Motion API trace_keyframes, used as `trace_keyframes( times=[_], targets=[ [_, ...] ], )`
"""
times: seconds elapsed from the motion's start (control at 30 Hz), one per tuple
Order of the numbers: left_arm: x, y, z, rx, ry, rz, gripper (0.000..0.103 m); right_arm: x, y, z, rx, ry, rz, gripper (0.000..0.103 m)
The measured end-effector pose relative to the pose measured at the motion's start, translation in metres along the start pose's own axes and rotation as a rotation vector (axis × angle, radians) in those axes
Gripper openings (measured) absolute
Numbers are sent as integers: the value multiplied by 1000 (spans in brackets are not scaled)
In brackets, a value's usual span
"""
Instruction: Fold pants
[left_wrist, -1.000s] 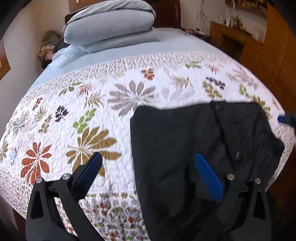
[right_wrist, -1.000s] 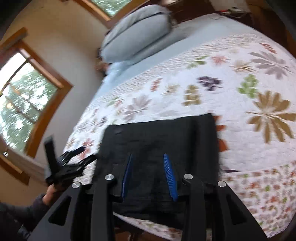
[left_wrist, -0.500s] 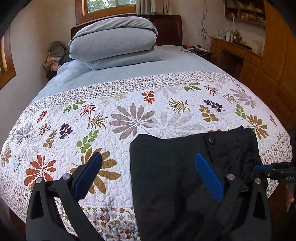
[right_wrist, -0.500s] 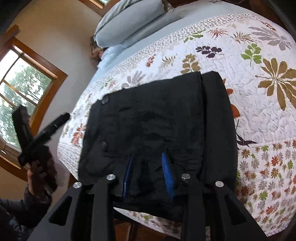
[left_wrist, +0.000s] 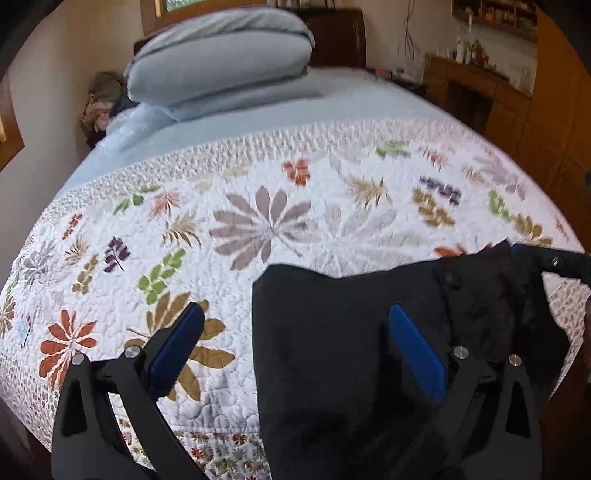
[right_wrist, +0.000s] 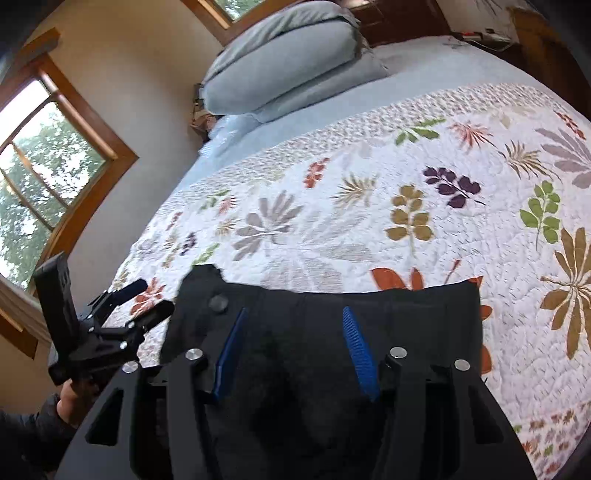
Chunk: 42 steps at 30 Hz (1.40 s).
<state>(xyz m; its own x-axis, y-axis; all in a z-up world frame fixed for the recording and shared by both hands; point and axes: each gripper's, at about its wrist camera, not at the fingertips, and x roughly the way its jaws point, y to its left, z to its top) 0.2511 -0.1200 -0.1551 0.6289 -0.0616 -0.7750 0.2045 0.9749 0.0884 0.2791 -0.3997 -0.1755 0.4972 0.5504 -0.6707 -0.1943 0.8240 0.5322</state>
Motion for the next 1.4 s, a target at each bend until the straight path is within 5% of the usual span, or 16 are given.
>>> trace_keyframes(
  times=[0.23,0.37,0.5,0.7,0.87,1.4],
  targets=[
    [43,14,-4,-101,153,-94,101,18,-22,-11,46,48,-20,53],
    [38,16,-4,-82,131,-99,101,9,-18,-9,57,39,-8,54],
    [7,35,-9,-68,73,-80,100,-36,-21,-16,97,-9,65,68],
    [-19,70,-49,-132,149,-285,100,-85,-41,-47,147,11,36,81],
    [-18,81,-85,-242,257,-453,100,-86,-52,-76,196,90,35,83],
    [33,59,-112,-315,470,-603,100,-48,-83,-106,352,256,49,97]
  ],
)
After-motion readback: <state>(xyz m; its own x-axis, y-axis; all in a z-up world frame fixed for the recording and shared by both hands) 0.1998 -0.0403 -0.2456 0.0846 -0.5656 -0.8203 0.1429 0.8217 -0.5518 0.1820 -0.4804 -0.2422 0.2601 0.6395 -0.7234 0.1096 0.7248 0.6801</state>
